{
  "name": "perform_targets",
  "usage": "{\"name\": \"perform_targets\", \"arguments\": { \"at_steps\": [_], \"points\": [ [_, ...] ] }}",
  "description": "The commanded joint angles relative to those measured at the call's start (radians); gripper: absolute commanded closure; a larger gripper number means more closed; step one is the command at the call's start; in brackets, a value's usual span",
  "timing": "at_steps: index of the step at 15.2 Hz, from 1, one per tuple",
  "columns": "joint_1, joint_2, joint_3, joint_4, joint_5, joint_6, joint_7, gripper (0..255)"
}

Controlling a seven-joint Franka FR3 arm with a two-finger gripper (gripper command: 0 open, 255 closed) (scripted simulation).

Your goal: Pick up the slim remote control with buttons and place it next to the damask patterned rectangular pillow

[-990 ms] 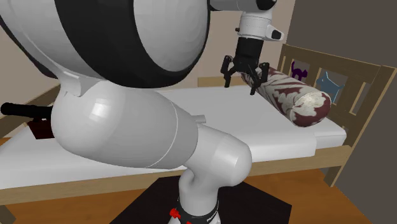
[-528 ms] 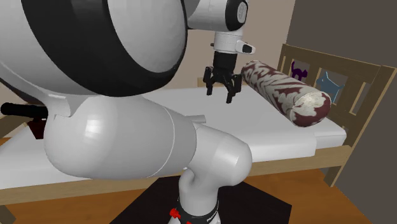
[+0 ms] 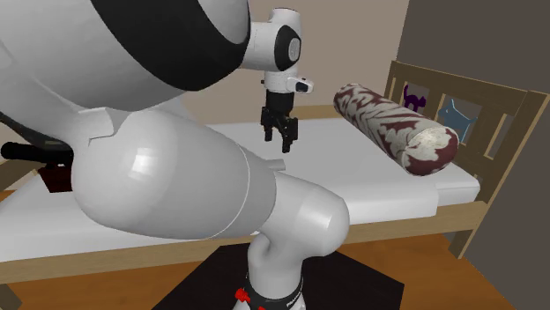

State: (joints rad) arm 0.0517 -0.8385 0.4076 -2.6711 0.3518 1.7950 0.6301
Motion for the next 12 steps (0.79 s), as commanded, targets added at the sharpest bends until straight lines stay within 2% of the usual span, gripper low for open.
{"name": "perform_targets", "arguments": {
  "at_steps": [1,5,9,12],
  "points": [
    [0.000,0.042,0.076,-0.006,0.043,0.073,0.086,0],
    [-0.028,0.158,0.222,0.018,0.088,0.210,0.246,0],
    [-0.101,0.306,0.384,0.071,0.082,0.349,0.420,0],
    [-0.125,0.352,0.428,0.068,0.075,0.405,0.454,0]
  ]
}}
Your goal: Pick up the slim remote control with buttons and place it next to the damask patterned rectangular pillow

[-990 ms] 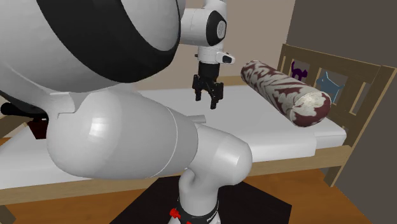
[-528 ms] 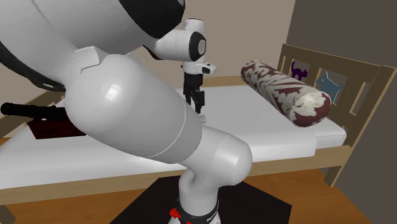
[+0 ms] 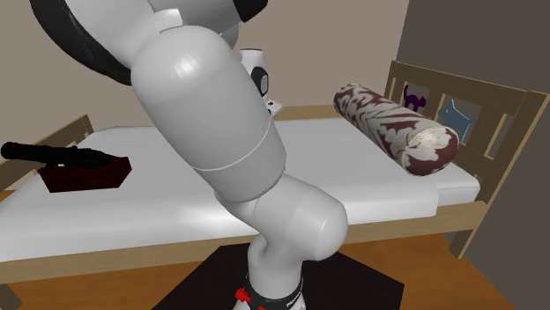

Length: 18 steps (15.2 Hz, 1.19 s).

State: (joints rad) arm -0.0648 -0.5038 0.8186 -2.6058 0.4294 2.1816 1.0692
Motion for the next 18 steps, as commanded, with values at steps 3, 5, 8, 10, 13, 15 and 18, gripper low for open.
{"name": "perform_targets", "arguments": {
  "at_steps": [3,5,8,10,13,15,18],
  "points": [
    [-0.020,0.050,0.042,-0.018,-0.004,0.071,0.021,0],
    [-0.029,0.075,0.060,-0.030,-0.007,0.107,0.027,0],
    [-0.032,0.082,0.066,-0.033,-0.008,0.118,0.028,0],
    [-0.032,0.082,0.066,-0.033,-0.008,0.118,0.028,0],
    [-0.032,0.082,0.065,-0.033,-0.008,0.118,0.028,0],
    [-0.032,0.082,0.065,-0.033,-0.008,0.118,0.028,255],
    [-0.032,0.082,0.065,-0.033,-0.008,0.117,0.028,255]
  ]
}}
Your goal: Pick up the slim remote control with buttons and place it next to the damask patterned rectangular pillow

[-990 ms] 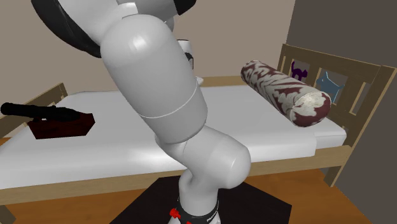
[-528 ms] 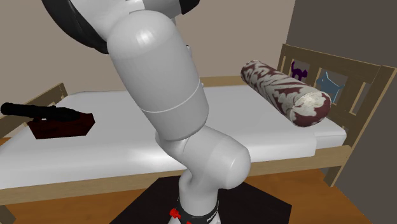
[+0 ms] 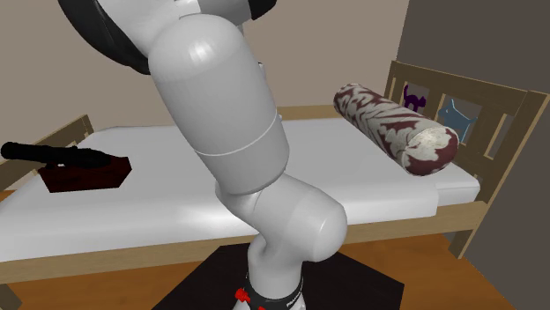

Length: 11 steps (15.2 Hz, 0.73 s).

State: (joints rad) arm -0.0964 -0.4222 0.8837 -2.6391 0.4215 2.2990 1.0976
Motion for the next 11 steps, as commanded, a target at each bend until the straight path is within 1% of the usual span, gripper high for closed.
{"name": "perform_targets", "arguments": {
  "at_steps": [1,5,11],
  "points": [
    [0.000,0.000,0.000,0.000,0.000,0.000,0.000,255],
    [0.000,0.001,0.000,0.000,0.000,0.000,0.000,255],
    [0.025,-0.070,-0.053,0.037,0.006,-0.106,-0.015,255]
  ]
}}
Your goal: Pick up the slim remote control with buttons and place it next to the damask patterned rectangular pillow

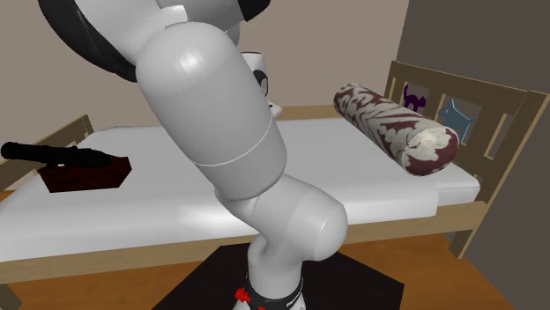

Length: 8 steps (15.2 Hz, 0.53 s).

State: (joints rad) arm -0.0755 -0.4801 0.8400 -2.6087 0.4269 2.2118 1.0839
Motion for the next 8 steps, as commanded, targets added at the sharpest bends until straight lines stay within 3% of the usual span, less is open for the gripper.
{"name": "perform_targets", "arguments": {
  "at_steps": [1,8],
  "points": [
    [0.007,-0.022,-0.017,0.014,0.000,-0.036,-0.003,255],
    [0.022,-0.082,-0.069,0.069,-0.009,-0.150,-0.011,255]
  ]
}}
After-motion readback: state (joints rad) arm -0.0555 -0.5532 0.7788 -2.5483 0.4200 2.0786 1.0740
